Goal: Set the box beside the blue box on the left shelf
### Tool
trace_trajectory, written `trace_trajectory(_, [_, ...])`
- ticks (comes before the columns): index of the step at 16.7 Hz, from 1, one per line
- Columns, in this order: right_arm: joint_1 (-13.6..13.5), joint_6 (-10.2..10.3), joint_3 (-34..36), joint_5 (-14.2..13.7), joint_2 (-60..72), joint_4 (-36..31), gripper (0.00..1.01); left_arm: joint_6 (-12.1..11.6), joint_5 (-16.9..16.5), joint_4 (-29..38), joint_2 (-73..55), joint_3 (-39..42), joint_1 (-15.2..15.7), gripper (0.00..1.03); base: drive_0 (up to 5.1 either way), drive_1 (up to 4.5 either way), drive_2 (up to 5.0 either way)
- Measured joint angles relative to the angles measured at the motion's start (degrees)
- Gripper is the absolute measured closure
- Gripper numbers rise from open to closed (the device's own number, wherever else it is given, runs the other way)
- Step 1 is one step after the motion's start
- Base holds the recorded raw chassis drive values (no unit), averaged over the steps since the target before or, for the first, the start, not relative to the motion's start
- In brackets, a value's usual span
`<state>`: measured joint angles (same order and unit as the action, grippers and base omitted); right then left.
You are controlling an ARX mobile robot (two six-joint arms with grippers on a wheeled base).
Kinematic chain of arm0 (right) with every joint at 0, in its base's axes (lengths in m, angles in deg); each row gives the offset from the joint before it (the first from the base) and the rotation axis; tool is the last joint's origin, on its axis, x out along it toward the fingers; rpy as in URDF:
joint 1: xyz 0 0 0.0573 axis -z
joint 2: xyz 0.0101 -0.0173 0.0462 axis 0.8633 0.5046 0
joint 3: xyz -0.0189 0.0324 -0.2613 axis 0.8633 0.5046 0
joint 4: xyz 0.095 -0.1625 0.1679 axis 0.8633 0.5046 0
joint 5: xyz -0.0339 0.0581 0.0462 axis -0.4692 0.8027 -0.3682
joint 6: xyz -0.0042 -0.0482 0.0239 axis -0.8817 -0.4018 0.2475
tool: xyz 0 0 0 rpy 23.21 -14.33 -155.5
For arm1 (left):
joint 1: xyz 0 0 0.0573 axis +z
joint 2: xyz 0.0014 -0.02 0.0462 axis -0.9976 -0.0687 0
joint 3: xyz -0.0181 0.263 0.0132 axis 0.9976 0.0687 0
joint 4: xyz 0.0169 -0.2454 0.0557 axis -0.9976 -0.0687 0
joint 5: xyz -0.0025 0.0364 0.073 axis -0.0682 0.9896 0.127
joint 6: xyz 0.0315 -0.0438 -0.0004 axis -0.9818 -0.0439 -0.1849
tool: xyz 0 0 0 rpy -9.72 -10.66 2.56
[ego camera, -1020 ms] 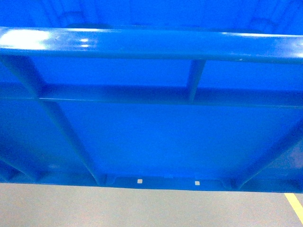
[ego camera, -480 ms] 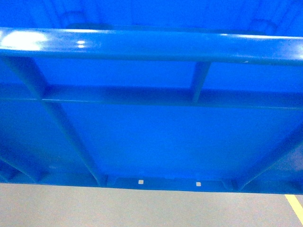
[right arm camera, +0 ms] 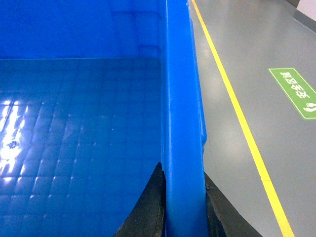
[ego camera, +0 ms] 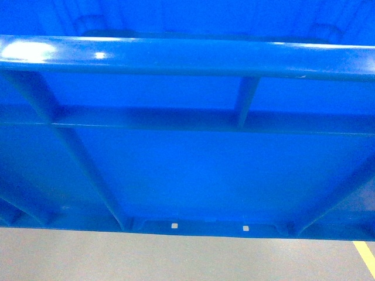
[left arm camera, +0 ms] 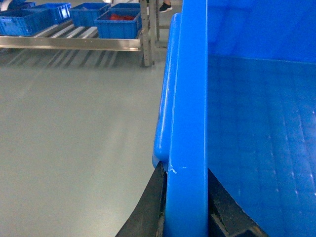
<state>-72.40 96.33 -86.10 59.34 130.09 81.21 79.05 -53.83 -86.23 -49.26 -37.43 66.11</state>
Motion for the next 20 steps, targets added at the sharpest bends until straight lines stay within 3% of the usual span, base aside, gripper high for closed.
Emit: trace_trajectory(20, [0.0, -0.15, 0.02, 0.02, 0.13, -0.13, 0.91, 0.02, 0.0, -0.09, -0.02, 0.02, 0.11, 0.93, 0.0, 4.32, -4.2])
